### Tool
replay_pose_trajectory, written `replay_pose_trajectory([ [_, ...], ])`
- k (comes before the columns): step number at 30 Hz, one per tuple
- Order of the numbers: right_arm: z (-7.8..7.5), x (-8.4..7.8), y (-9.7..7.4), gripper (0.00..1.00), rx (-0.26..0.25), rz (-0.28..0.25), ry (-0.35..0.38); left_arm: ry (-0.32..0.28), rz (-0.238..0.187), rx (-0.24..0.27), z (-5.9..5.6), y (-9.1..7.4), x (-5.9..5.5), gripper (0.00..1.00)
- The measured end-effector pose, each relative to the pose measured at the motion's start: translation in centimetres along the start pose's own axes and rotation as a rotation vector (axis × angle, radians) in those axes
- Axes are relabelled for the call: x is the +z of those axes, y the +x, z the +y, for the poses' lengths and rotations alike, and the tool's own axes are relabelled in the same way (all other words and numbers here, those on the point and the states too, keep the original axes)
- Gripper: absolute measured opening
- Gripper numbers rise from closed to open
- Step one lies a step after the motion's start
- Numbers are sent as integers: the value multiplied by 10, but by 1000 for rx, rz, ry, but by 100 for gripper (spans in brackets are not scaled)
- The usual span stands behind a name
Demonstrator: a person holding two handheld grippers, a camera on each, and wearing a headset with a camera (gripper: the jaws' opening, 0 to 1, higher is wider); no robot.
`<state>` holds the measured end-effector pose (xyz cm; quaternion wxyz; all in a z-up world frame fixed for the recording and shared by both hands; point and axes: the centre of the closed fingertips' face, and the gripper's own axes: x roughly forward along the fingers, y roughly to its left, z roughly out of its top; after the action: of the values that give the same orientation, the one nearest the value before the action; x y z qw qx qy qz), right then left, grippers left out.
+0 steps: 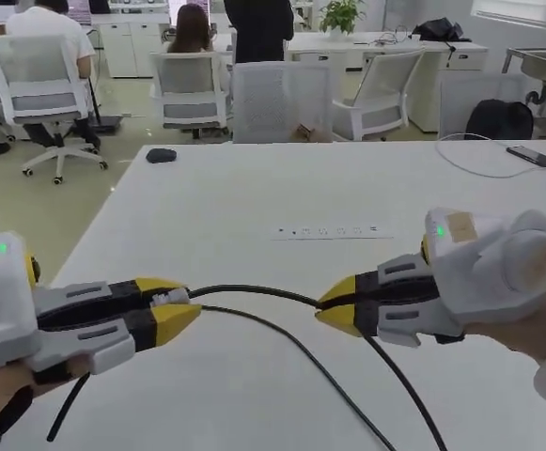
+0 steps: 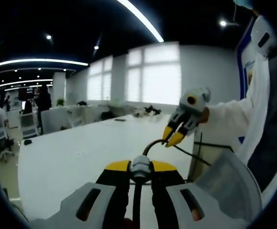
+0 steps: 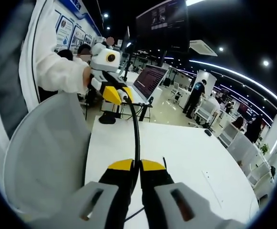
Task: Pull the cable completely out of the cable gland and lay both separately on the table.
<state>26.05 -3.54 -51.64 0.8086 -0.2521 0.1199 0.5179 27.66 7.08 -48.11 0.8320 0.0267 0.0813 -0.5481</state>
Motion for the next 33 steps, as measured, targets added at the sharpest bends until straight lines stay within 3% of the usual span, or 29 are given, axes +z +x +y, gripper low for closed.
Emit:
replay_pose_trajectory([
  [8, -1, -11, -2, 5, -8, 36, -14, 10, 13, -18, -3, 11, 0, 17],
  [14, -16, 8, -1, 13, -42, -19, 1, 6, 24, -19, -4, 19, -3, 17],
  [16, -14, 16, 4, 14, -19, -44, 22, 9, 36, -26, -6, 21, -6, 17],
  [22, 0, 19, 22, 18, 29, -19, -19, 7, 27, -43, -11, 28, -5, 17],
  [27, 5, 29, 32, 15, 55, -34, -42, 13, 25, -64, -17, 33, -2, 17],
  [30, 6, 32, 36, 5, 57, -39, -70, 17, 29, -77, -20, 36, -2, 17],
  [33, 9, 31, 37, 3, 57, -33, -68, 15, 30, -78, -21, 36, -3, 17],
])
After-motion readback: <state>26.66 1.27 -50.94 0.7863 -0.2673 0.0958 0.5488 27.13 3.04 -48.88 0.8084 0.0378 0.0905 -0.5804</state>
